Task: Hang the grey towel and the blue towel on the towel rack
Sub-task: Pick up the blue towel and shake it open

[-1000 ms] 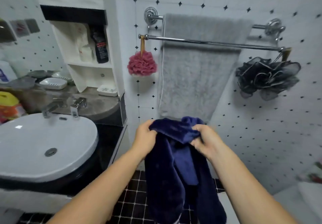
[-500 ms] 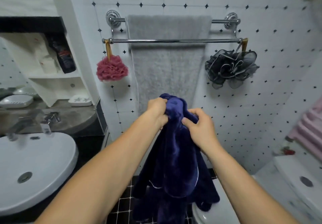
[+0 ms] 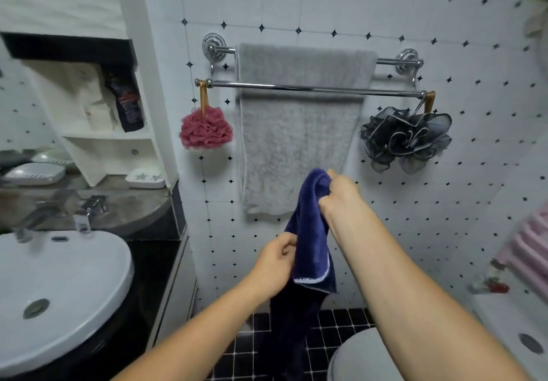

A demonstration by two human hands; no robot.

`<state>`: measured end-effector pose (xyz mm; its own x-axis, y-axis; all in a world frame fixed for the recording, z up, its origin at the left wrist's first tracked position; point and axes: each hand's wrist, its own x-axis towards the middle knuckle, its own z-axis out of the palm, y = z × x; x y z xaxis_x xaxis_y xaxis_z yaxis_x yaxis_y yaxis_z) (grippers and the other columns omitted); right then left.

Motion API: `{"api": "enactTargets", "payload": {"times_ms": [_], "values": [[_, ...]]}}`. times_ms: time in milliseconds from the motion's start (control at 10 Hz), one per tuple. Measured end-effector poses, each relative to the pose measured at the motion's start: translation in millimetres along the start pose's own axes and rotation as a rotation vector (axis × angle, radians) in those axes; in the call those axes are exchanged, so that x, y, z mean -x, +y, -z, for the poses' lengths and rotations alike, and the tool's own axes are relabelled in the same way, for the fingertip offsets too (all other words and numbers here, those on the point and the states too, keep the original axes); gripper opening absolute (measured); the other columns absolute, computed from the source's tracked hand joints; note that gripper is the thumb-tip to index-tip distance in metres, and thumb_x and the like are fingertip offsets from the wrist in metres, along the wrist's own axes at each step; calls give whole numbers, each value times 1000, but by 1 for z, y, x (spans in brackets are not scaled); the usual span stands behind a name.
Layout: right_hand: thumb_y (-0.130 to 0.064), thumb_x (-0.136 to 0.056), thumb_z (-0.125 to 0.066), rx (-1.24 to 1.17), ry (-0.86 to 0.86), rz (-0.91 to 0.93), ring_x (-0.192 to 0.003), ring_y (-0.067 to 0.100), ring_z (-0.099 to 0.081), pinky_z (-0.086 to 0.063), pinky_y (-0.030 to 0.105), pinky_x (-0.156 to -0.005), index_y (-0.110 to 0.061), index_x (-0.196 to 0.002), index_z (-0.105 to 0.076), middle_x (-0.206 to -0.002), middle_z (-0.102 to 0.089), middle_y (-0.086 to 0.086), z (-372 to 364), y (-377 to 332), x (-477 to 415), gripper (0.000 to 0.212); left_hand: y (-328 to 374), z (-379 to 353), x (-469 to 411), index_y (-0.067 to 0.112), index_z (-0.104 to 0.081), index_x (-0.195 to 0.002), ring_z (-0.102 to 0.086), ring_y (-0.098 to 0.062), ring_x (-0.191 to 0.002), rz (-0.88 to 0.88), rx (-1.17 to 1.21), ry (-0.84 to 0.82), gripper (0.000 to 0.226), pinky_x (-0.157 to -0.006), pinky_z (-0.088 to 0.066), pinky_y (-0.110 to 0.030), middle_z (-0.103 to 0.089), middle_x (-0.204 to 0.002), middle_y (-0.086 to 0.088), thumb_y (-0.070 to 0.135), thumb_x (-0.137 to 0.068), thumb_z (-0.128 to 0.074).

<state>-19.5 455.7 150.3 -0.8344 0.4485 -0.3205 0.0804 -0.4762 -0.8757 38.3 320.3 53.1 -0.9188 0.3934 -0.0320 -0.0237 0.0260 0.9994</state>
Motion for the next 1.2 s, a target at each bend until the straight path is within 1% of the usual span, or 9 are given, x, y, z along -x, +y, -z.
{"api": "enactTargets", "payload": {"times_ms": [100, 200, 300, 400, 500, 700, 900, 1100, 1200], "values": [[-9, -95, -53, -118, -34, -1, -69, 21, -55, -51, 35, -73, -10, -78, -50, -82, -55, 8, -5, 1, 4, 17, 43, 2, -10, 10, -65, -73, -63, -17, -64, 77, 406, 108, 32, -55, -48, -18, -67, -68, -4, 10, -99, -47], [-8, -92, -60, -116, -204, 36, -70, 21, -64, -55, 33, -62, -2, -95, -58, -79, -63, 10, -2, 1, 23, 8, 71, 10, -26, 6, -75, -90, -70, -13, -72, -17, 522, 94, 34, -69, -59, -26, -75, -80, -5, 21, -101, -46], [-24, -81, -73, 269, -481, 299, -88, 9, -71, -54, 22, -72, -13, -128, -52, -103, -71, 1, 17, 12, 43, 53, 99, 20, -45, 9, -78, -96, -72, -25, -80, -2, 465, 7, 34, -77, -61, -35, -75, -94, -16, 26, -99, -50], [-45, -62, -80, 878, -505, 649, -113, 2, -55, -45, 20, -94, -46, -139, -36, -128, -50, -13, 22, 4, 48, 89, 112, 21, -54, 14, -77, -82, -71, -21, -68, 28, 228, -73, 34, -62, -59, -29, -75, -82, -11, 25, -98, -50], [-59, -55, -77, 1185, -425, 739, -110, 8, -48, -41, 26, -94, -48, -141, -35, -121, -44, -7, 18, -11, 48, 95, 114, 25, -54, 20, -72, -93, -70, -18, -76, -29, -50, -186, 18, -69, -59, -32, -73, -91, -7, 20, -97, -55], [-30, -78, -76, 862, -514, 716, -62, 1, -50, -42, 17, -65, -32, -79, -71, -65, -55, -13, 15, -23, 42, 6, 111, 32, -46, 20, -63, -101, -63, -14, -89, -175, -412, -335, 12, -78, -54, -26, -67, -100, -2, 14, -96, -54], [-30, -89, -61, 856, -395, 693, -64, 10, -49, -41, 28, -64, -24, -63, -51, -69, -53, -7, -3, -8, 31, 29, 104, 26, -35, 7, -62, -89, -50, -15, -83, -234, -716, -466, 20, -74, -44, -16, -57, -89, -7, -6, -95, -48], [-40, -97, -36, 749, -89, 714, -65, 9, -45, -32, 27, -54, -22, -73, -42, -77, -51, -5, -19, -21, 30, 31, 91, 21, -22, 3, -61, -109, -55, -15, -92, -251, -441, -387, 17, -80, -50, -17, -63, -102, -14, -2, -94, -55], [-29, -95, -37, 678, 50, 686, -55, 13, -33, -26, 28, -47, -21, -63, -32, -64, -40, -5, -21, -34, 23, 33, 68, 22, -7, 16, -69, -97, -65, -16, -87, -147, 35, -39, 22, -72, -53, -14, -72, -91, 3, 25, -101, -49]]}}
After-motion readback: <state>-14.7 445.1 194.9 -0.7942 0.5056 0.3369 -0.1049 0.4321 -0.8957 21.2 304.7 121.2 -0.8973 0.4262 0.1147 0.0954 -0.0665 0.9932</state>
